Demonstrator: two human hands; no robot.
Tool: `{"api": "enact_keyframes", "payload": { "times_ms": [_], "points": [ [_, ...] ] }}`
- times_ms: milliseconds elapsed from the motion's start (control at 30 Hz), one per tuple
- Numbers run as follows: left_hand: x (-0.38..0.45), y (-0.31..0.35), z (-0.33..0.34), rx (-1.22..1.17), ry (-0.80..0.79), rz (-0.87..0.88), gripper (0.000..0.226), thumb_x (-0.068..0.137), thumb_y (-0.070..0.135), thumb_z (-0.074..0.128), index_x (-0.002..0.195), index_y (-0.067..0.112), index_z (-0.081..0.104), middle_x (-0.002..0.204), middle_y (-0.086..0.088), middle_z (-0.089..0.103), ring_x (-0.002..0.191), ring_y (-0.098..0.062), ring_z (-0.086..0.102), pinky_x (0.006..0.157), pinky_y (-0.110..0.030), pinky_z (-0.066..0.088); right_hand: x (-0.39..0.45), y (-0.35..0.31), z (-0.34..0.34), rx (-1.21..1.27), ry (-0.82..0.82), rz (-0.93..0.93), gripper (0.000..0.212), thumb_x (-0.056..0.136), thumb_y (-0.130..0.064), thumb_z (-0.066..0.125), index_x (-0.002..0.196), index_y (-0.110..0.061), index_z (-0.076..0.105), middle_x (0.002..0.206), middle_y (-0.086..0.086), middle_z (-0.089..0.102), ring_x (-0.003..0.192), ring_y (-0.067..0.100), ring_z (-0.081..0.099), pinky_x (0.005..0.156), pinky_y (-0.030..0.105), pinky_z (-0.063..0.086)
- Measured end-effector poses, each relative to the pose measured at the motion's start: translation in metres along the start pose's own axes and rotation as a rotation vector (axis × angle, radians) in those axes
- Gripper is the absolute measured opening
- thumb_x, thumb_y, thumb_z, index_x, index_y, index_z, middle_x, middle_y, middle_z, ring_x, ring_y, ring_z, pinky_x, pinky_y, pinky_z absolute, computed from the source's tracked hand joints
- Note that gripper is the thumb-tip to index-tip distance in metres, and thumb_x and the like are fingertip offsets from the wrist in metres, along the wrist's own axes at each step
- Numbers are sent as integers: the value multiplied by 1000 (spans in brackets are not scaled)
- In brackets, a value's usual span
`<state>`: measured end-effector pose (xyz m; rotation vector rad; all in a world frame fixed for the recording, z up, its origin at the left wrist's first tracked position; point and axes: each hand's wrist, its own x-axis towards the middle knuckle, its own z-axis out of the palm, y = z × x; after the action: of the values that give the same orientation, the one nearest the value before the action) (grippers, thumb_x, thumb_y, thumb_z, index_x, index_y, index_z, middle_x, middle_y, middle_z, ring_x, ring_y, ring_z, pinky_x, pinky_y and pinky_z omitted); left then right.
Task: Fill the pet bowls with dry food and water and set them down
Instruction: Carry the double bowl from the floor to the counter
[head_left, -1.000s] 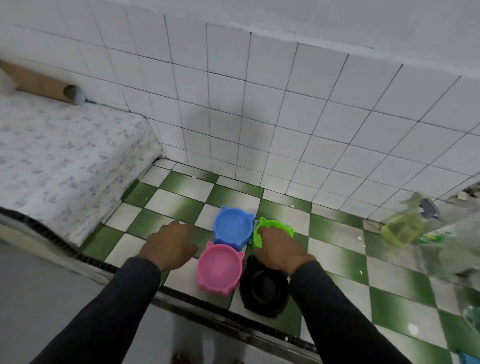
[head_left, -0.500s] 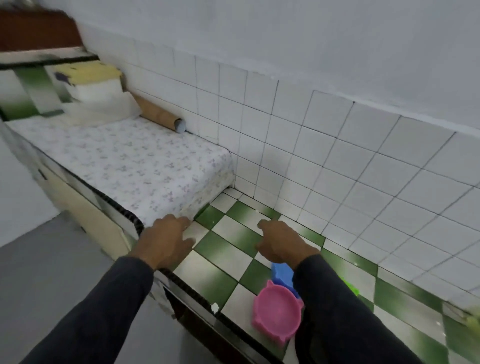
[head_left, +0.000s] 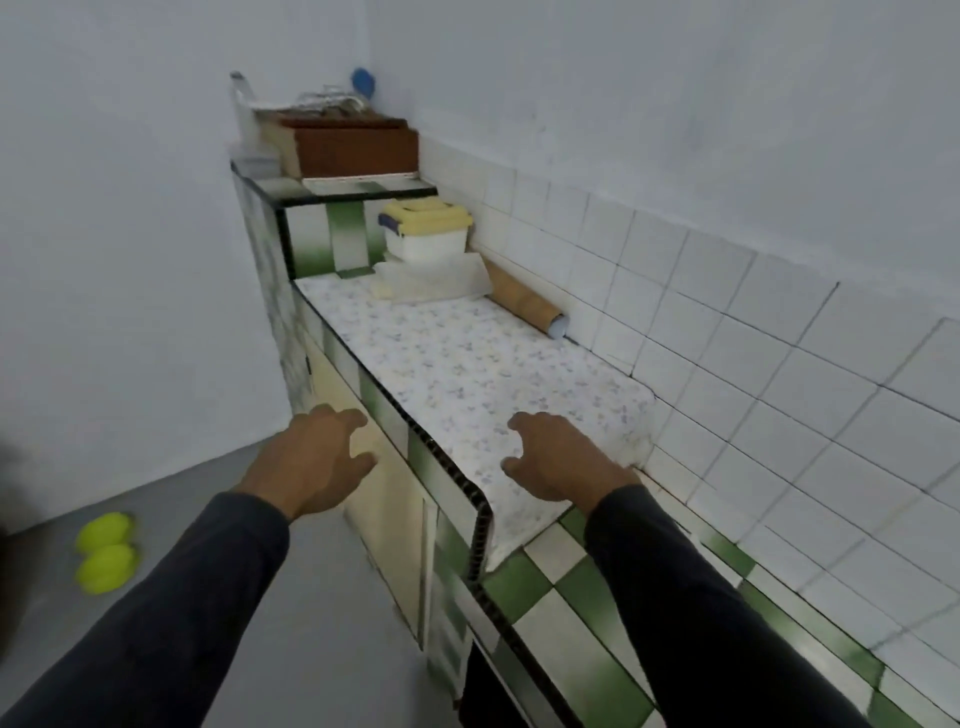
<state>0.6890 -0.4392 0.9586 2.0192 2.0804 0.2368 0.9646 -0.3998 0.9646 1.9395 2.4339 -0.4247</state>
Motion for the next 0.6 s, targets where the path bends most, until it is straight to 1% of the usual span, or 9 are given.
{"api": "enact_keyframes", "payload": {
  "times_ms": [100,233,333,467,533,600],
  "points": [
    [-3,-43,-18,0,28,-69,61,97,54,57,151,27,45,138,-9,53,125,-29,54,102,-43,49,31,-44,-1,-4,0,-64,52,100,-38,55,145,-14,43,146,9,48,134,30,44,112,44,37],
    [-11,-93,-37,6,57,-173,59,99,52,57,151,27,44,139,-9,53,127,-29,52,103,-43,48,69,-101,5,-8,-23,-158,50,99,-36,56,143,-14,47,143,8,51,132,28,46,111,42,38],
    [-16,-131,-44,5,86,-261,58,97,52,59,149,28,46,139,-9,53,127,-30,53,102,-43,48,96,-140,13,-26,-52,-233,51,97,-37,58,142,-14,47,138,8,54,126,28,50,107,43,43],
    [-19,-177,-50,2,98,-371,59,97,52,59,149,27,48,138,-8,55,124,-29,56,101,-43,49,134,-188,23,6,-98,-322,49,94,-36,61,135,-11,53,128,8,60,116,28,57,101,43,49],
    [-18,-198,-54,4,115,-423,58,96,51,61,148,26,49,135,-9,56,122,-29,57,100,-42,50,154,-211,28,-10,-131,-382,48,94,-33,61,134,-7,54,130,10,61,118,28,58,101,43,49],
    [-14,-217,-57,12,124,-474,58,96,51,62,147,25,51,133,-9,58,121,-30,58,100,-43,50,174,-233,32,-27,-147,-429,48,95,-33,60,135,-8,54,134,9,59,120,27,57,102,41,49]
  ]
}}
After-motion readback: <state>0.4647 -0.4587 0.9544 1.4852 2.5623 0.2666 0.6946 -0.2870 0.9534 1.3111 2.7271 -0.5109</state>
